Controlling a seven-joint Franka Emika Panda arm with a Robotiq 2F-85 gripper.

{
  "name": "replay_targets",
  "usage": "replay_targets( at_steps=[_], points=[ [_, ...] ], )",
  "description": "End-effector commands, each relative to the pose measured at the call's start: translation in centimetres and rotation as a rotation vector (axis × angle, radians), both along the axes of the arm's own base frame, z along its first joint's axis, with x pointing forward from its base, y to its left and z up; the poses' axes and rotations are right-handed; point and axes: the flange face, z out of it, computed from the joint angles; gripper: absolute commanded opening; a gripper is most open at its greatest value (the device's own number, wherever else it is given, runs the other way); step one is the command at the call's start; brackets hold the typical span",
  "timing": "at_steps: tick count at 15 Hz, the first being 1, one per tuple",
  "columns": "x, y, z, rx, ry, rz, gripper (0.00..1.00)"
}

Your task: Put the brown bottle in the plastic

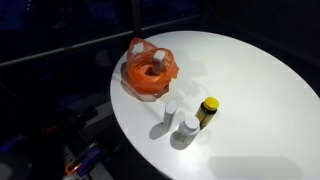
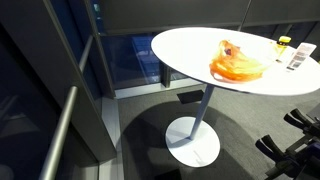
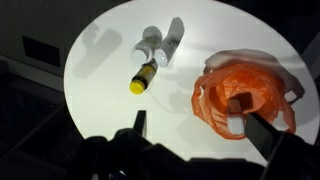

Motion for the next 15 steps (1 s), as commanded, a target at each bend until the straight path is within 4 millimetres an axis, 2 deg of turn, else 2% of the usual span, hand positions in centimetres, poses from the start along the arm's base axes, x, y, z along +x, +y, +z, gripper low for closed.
replay_targets(
  at_steps=[1, 7, 15],
  points=[
    [1.9, 0.2, 1.1, -0.011, 0.048, -0.01, 1.0],
    [5.4, -1.5, 0.5, 0.009, 0.089, -0.054, 1.0],
    [11.7, -5.4, -3.2, 0.052, 0.157, -0.162, 1.0]
  ],
)
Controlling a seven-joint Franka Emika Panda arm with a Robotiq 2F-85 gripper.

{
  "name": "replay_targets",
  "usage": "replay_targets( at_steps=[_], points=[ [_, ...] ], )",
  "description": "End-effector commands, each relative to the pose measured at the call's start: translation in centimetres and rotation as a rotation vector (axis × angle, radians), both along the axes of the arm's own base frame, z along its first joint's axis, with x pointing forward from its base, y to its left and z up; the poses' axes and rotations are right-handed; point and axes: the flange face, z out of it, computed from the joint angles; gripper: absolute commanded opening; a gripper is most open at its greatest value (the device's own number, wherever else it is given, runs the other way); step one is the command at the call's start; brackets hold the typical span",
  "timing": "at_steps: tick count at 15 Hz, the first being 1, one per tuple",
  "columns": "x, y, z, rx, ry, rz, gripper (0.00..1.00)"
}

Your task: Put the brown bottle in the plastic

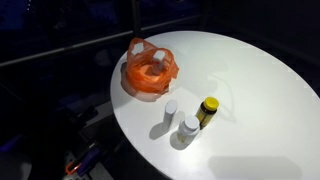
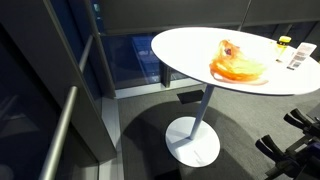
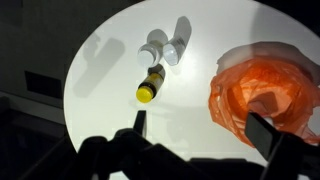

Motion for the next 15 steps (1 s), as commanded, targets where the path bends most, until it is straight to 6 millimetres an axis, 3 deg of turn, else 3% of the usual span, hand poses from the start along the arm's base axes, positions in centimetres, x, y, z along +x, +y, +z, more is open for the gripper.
replay_targets(
  at_steps=[1, 8, 15],
  points=[
    [3.7, -2.2, -1.3, 0.02, 0.025, -0.065, 1.0],
    [8.8, -6.3, -4.9, 0.032, 0.085, -0.175, 1.0],
    [11.9, -9.8, -7.2, 0.084, 0.074, -0.243, 1.0]
  ],
)
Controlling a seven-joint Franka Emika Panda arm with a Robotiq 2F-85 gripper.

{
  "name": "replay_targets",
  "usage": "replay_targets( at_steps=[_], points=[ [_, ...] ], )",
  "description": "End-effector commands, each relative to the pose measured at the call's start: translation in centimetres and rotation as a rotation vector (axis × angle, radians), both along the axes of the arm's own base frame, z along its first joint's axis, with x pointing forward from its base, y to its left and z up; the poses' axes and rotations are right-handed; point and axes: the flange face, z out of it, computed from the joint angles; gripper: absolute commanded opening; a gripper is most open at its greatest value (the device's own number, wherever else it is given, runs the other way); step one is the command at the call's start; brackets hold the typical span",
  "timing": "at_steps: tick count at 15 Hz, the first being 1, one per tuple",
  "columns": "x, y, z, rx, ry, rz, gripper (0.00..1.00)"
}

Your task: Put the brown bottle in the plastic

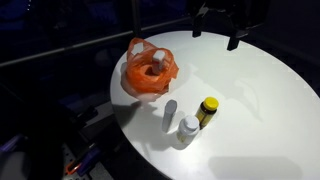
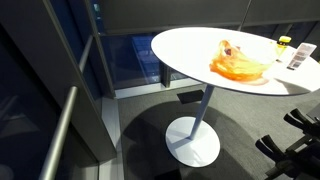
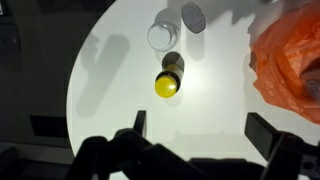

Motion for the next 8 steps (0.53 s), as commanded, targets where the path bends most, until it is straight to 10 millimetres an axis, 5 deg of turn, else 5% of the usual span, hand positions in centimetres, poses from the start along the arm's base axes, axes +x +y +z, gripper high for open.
replay_targets(
  at_steps=[1, 4, 5, 8],
  points=[
    [1.8, -1.7, -0.1, 0.031, -0.02, -0.035, 1.0],
    [1.2, -1.4, 2.2, 0.035, -0.062, -0.024, 1.0],
    [1.4, -1.4, -0.3, 0.024, -0.016, -0.035, 1.0],
    [1.4, -1.4, 1.4, 0.016, -0.046, -0.034, 1.0]
  ],
)
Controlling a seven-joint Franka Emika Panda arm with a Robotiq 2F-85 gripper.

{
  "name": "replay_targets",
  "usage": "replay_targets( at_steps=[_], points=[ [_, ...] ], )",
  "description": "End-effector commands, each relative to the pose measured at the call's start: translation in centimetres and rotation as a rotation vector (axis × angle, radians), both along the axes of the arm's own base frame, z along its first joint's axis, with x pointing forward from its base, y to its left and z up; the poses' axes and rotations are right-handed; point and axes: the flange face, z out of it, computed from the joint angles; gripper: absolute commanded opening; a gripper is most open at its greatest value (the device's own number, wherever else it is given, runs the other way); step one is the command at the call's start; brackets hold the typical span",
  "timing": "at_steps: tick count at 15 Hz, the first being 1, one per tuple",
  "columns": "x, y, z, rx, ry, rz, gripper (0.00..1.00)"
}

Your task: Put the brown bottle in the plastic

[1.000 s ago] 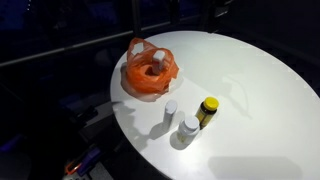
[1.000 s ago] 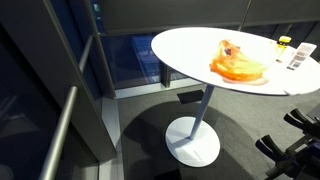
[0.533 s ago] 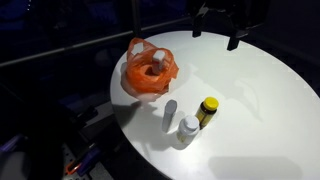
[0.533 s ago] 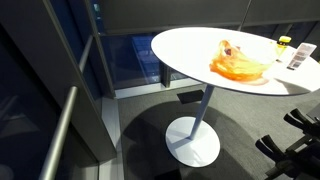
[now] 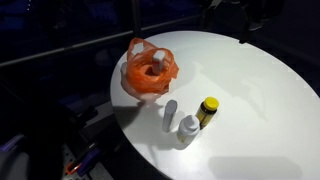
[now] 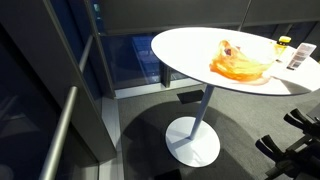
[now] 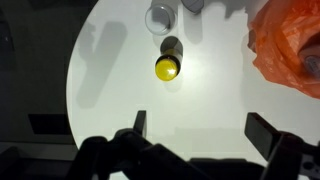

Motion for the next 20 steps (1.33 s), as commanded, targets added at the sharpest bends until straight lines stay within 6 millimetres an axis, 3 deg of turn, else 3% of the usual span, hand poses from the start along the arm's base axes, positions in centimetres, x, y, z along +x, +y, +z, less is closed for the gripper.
replay_targets(
  at_steps=[1, 13, 20],
  points=[
    [0.1, -0.3, -0.1, -0.007, 0.002, -0.01, 1.0],
    [1.1, -3.9, -6.2, -0.008, -0.047, 0.001, 1.0],
    [1.5, -4.6, -10.8, 0.09, -0.053, -0.015, 1.0]
  ],
)
